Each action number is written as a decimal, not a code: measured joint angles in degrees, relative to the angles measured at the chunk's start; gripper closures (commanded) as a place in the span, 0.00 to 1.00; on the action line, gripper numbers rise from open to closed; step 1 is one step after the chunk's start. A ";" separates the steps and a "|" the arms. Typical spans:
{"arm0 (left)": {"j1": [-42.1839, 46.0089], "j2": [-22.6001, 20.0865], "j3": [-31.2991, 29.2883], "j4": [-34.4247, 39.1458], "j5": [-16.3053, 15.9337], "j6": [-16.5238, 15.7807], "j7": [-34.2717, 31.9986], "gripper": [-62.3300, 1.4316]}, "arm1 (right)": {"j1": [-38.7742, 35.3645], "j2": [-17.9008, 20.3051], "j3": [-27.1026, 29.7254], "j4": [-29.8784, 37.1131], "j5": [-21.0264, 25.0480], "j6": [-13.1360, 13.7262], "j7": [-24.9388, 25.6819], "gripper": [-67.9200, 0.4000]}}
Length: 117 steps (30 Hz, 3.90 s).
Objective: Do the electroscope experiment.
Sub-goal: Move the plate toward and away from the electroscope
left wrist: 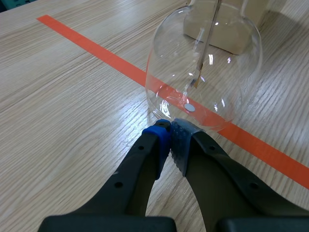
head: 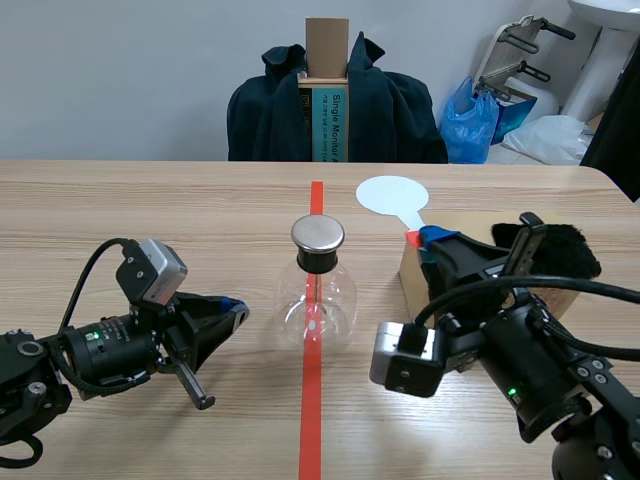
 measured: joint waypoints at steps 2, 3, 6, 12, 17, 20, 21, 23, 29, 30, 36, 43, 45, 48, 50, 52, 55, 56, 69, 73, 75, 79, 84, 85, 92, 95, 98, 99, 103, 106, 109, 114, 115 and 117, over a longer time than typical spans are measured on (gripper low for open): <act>0.00 0.00 0.00 0.00 0.00 0.02 0.00 0.93 | 0.00 0.00 0.00 0.00 0.00 -0.72 2.16 0.98; 0.00 0.00 0.00 0.00 0.00 0.00 0.00 0.93 | 0.00 0.00 0.00 0.00 0.00 -0.96 3.19 0.98; 0.00 0.00 0.00 0.00 0.00 0.00 0.00 0.93 | 0.02 0.00 0.00 0.00 -0.04 -1.84 7.82 0.98; 0.00 0.00 0.00 0.00 0.00 0.00 0.00 0.93 | 0.02 -0.02 0.00 0.00 -0.48 -1.95 13.42 0.98; 0.00 0.00 0.00 0.00 0.00 0.00 0.00 0.93 | 0.02 0.00 0.00 0.00 -0.48 -1.95 15.06 0.98; 0.00 0.00 0.00 0.00 0.00 0.00 0.00 0.93 | 0.02 0.00 0.00 0.00 -0.48 -1.95 15.15 0.98; 0.00 0.00 0.00 0.00 0.00 0.00 0.00 0.93 | 0.02 0.00 0.00 0.00 -0.48 -1.95 15.17 0.98; 0.00 0.00 0.00 0.00 0.00 0.00 0.00 0.93 | 0.02 0.00 0.00 0.00 -0.48 -1.95 15.34 0.98; 0.00 0.00 0.00 0.00 0.00 0.00 0.00 0.93 | 0.02 0.00 0.00 0.00 -0.48 -1.95 15.34 0.98; 0.00 0.00 0.00 0.00 0.00 0.00 0.00 0.93 | 0.02 0.00 0.00 0.00 -0.48 -1.95 15.34 0.98; 0.00 0.00 0.00 0.00 0.00 0.00 0.00 0.93 | 0.02 0.00 0.00 0.00 -0.48 -1.95 15.56 0.98; 0.00 0.00 0.00 0.00 0.00 0.00 0.00 0.93 | 0.02 0.00 0.00 0.00 -0.48 -1.55 16.37 0.98; 0.00 0.00 0.00 0.00 0.00 0.00 0.00 0.93 | 0.02 -0.02 0.00 0.00 -0.48 -1.55 15.32 0.98; 0.00 0.00 0.00 0.00 0.00 0.00 0.00 0.93 | 0.02 0.00 0.00 0.00 -0.46 -1.55 12.83 0.98; 0.00 0.00 0.00 0.00 0.00 0.00 -0.02 0.93 | 0.02 -0.02 0.00 0.00 -0.48 -1.55 10.82 0.98; 0.00 0.00 0.00 0.00 0.00 0.00 -0.02 0.93 | 0.02 -0.02 0.00 0.00 -0.44 -1.55 8.09 0.98; 0.00 0.00 0.00 0.00 0.00 0.00 -0.02 0.93 | 0.02 0.00 0.00 0.00 -0.46 -1.55 4.83 0.98; 0.00 0.00 0.00 0.00 0.00 0.00 -0.02 0.93 | 0.02 -0.02 0.00 0.00 -0.46 -1.55 3.61 0.98; 0.00 0.00 0.00 0.00 0.00 0.00 0.00 0.93 | 0.02 -0.02 0.00 0.00 0.66 -1.55 -5.77 0.98; 0.00 0.00 0.00 0.00 0.00 0.00 0.00 0.93 | 0.02 -0.02 0.00 0.00 0.66 -1.55 -5.05 0.98; 0.00 0.00 0.00 0.00 0.00 0.00 0.00 0.93 | 0.02 -0.02 0.00 0.00 0.63 -1.55 -2.82 0.98; 0.00 0.00 0.00 0.00 0.00 0.00 0.00 0.93 | 0.02 -0.02 0.00 0.00 0.63 -1.55 1.16 0.98; 0.00 0.00 0.00 0.00 0.00 0.00 0.00 0.93 | 0.02 -0.22 0.00 0.00 0.61 -1.51 4.72 0.98; 0.00 0.00 0.00 0.00 0.00 0.00 -0.02 0.93 | 0.02 -0.48 0.00 0.00 0.61 -1.51 5.07 0.98; 0.00 0.00 0.00 0.00 0.00 0.00 -0.04 0.93 | 0.02 -1.92 0.00 0.00 0.59 -1.51 10.43 0.98; 0.00 0.00 0.00 0.00 0.00 0.00 -0.04 0.93 | 0.02 -1.92 0.00 0.00 0.57 -1.51 11.98 0.98; 0.00 0.00 0.00 0.00 0.00 0.00 -0.04 0.93 | 0.02 -1.92 0.00 0.00 0.57 -1.51 12.57 0.98; 0.00 0.00 0.00 0.00 0.00 0.00 -0.04 0.93 | 0.02 -1.92 0.00 0.00 0.57 -1.51 12.66 0.98; 0.00 0.00 0.00 0.00 0.00 0.00 -0.04 0.93 | 0.02 -1.92 0.00 0.00 0.57 -1.51 13.44 0.98; 0.00 0.00 0.00 0.00 0.00 0.00 -0.04 0.93 | 0.02 -1.92 0.00 0.00 0.57 -1.51 13.55 0.98; 0.00 0.00 0.00 0.00 0.00 0.00 -0.04 0.93 | 0.02 -1.92 0.00 0.00 0.57 -1.51 13.70 0.98; 0.00 0.00 0.00 0.00 0.00 0.00 -0.04 0.93 | 0.02 -1.92 0.00 0.00 0.57 -1.51 13.73 0.98; 0.00 0.00 0.00 0.00 0.00 0.00 -0.04 0.93 | 0.02 -1.92 0.00 0.00 0.57 -1.51 13.73 0.98; 0.00 0.00 0.00 0.00 0.00 0.00 -0.04 0.93 | 0.02 -1.92 0.00 0.00 0.57 -1.51 13.81 0.98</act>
